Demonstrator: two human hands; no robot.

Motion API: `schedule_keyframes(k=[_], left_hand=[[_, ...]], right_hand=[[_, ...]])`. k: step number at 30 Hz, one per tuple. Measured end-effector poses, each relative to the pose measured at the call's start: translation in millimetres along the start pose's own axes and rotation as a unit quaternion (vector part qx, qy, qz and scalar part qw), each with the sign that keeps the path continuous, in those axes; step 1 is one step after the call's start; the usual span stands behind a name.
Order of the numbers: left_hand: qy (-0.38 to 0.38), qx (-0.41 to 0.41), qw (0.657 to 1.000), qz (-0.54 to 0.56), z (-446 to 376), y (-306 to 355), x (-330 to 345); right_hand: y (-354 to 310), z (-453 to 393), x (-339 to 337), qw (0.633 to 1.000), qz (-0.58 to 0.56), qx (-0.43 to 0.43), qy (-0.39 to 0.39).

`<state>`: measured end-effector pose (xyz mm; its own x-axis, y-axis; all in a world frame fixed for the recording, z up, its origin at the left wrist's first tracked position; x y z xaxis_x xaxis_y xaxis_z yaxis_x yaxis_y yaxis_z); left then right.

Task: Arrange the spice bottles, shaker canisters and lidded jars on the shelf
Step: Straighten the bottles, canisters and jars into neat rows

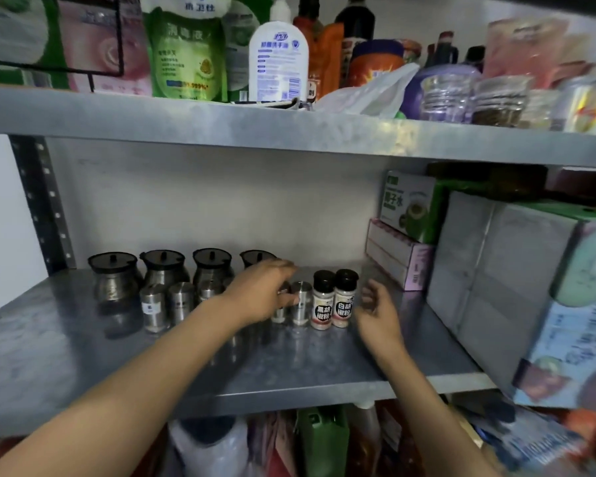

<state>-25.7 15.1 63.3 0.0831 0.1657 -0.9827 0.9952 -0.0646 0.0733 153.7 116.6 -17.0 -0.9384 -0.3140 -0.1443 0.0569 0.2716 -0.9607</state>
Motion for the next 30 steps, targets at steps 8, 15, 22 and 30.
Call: schedule_keyframes(k=[8, 15, 22, 30], left_hand=[[0.004, -0.034, 0.997, 0.064, -1.4, -28.4, -2.2], [-0.011, -0.018, 0.995, 0.093, -16.2, -11.6, 4.6], [0.000, 0.015, 0.993, 0.120, -41.5, 18.6, 5.9], [0.015, 0.008, 0.993, 0.116, -53.6, 25.6, 11.1]], right_hand=[[-34.5, -16.2, 6.2, 0.997, 0.050, -0.059, -0.019], [-13.3, -10.8, 9.6, 0.996, -0.048, 0.018, -0.079], [-1.5, -13.2, 9.5, 0.992, -0.020, 0.003, -0.121], [-1.2, -19.1, 0.0, 0.991, 0.038, 0.013, -0.129]])
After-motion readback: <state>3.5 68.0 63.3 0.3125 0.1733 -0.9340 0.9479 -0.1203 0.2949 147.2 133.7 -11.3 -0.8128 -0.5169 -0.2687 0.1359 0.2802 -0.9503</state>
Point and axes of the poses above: each hand's wrist, its own z-axis away from the middle knuckle, its own x-axis out of the palm, y = z × x, the point moved 6 cm from there along -z, towards the middle knuckle, and after that the axes turned 12 degrees about -y, right-handed, at the moved point
